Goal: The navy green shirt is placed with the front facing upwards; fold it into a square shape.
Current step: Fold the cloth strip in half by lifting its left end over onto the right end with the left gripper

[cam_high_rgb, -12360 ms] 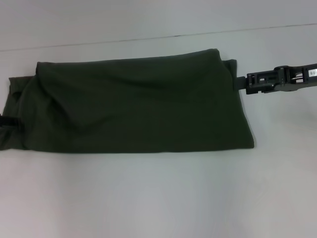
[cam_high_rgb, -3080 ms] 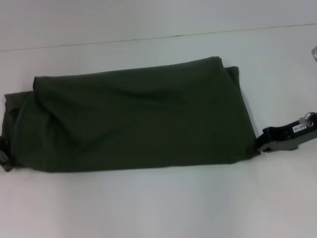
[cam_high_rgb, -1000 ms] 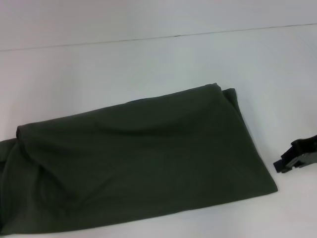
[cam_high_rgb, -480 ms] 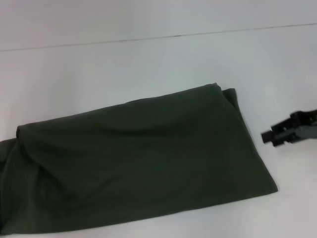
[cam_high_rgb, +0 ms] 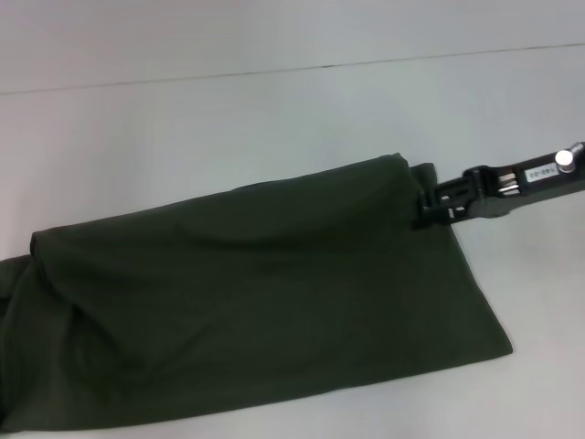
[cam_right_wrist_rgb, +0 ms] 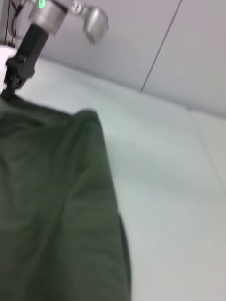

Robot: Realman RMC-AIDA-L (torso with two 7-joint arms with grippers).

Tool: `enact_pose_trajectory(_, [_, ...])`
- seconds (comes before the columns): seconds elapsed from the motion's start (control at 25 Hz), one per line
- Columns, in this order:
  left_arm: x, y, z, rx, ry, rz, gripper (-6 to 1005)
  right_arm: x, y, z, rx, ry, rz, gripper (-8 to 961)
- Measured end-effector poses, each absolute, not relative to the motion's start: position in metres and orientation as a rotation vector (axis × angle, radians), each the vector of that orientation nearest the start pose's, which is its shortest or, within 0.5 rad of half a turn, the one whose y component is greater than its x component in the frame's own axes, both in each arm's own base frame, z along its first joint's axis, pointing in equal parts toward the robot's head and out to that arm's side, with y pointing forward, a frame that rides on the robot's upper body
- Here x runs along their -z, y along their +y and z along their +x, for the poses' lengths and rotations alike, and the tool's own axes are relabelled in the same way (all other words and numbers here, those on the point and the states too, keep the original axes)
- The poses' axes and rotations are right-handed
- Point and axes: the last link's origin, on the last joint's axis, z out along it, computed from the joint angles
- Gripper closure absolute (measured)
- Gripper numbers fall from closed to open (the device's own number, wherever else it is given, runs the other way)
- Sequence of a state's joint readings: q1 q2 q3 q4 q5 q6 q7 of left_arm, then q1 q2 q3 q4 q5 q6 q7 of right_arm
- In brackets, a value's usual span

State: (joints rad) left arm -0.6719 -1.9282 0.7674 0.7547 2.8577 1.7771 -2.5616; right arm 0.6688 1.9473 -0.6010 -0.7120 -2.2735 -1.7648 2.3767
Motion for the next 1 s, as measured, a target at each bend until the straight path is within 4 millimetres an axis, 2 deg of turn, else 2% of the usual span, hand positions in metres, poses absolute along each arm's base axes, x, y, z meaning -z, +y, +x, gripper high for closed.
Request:
enact_pose_trajectory(0.24, [-0.064,0.317,-0.32,-0.599,-1.983,-2.174,934,-0.046,0.353,0.247,-0.473,1.822,-2.534,376])
enact_pose_trajectory(0.4, [-0.065,0.318,-0.319,-0.585,-1.983,-2.169,931,-0.046,0.354,0.248,-0.475,1.819,-2.52,376])
enact_pose_trajectory(0.64, [-0.069,0.319,-0.315,-0.602,-1.974,-2.172,832,-0.045,0.353,0.254,-0.474,1.84,-2.502,377])
enact_pose_trajectory(0.84, [-0.081,0.323,-0.309,-0.58,-1.941,-2.158,749,-0.045,0.354,0.253,-0.474,1.839,-2.503,377])
enact_pose_trajectory(1.0, [-0.091,0.328,-0.306,-0.545,-1.915,-2.144,592,-0.045,0.354,0.254,-0.475,1.84,-2.501,376])
